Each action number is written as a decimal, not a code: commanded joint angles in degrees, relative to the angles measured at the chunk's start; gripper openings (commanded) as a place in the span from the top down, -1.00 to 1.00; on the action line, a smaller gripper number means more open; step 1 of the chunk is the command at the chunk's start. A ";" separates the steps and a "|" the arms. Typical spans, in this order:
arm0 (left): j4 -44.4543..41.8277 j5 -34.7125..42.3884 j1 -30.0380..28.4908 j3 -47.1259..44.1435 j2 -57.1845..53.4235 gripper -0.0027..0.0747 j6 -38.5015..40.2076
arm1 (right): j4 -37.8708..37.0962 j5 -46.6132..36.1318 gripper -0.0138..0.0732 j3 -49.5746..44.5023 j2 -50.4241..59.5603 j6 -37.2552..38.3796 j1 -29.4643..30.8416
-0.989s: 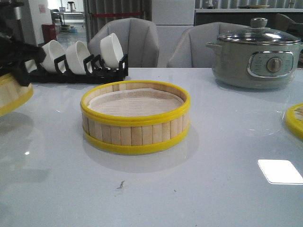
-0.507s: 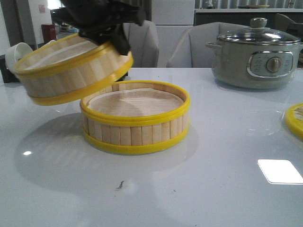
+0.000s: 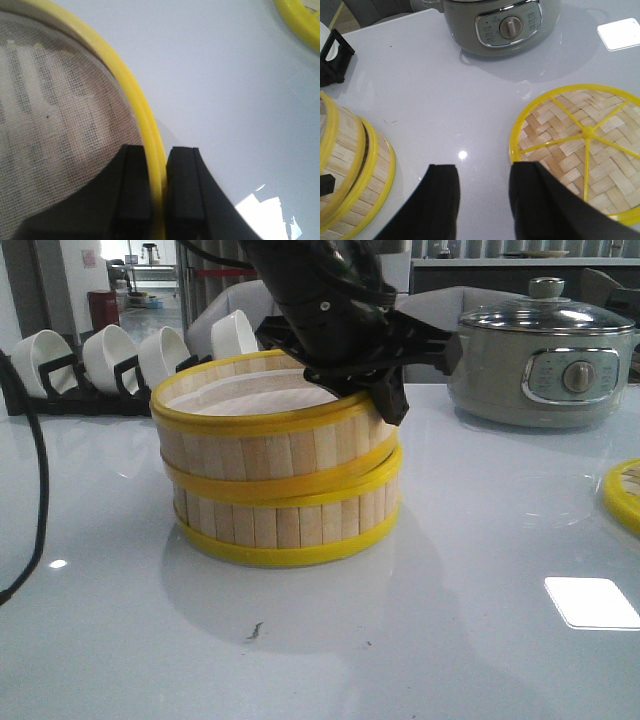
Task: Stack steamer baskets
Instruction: 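Lower the held basket onto the centre basket and open the left gripper, then raise the left gripper away from the stacked baskets, then move the right gripper down onto the centre knob of the woven lid, then grip the lid knob with the right gripper and lift the lid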
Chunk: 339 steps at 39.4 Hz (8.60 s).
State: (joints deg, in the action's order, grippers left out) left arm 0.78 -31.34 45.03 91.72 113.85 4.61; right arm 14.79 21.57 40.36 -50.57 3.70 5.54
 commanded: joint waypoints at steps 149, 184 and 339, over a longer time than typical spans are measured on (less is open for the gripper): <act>-3.32 16.28 -35.80 -65.74 -79.57 0.71 5.94 | -0.27 1.61 0.01 2.16 0.56 -0.31 0.15; -3.32 16.39 -35.80 -65.74 -79.57 0.71 5.94 | -0.27 3.16 0.21 2.06 0.56 -0.31 -0.35; -3.32 16.39 -35.80 -65.74 -79.57 0.71 5.94 | -14.79 29.81 0.62 57.02 -45.34 -5.75 -13.78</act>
State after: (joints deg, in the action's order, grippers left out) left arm -2.95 -19.91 9.28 24.38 34.28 10.19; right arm 0.00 50.23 90.88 -99.32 -1.66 -4.66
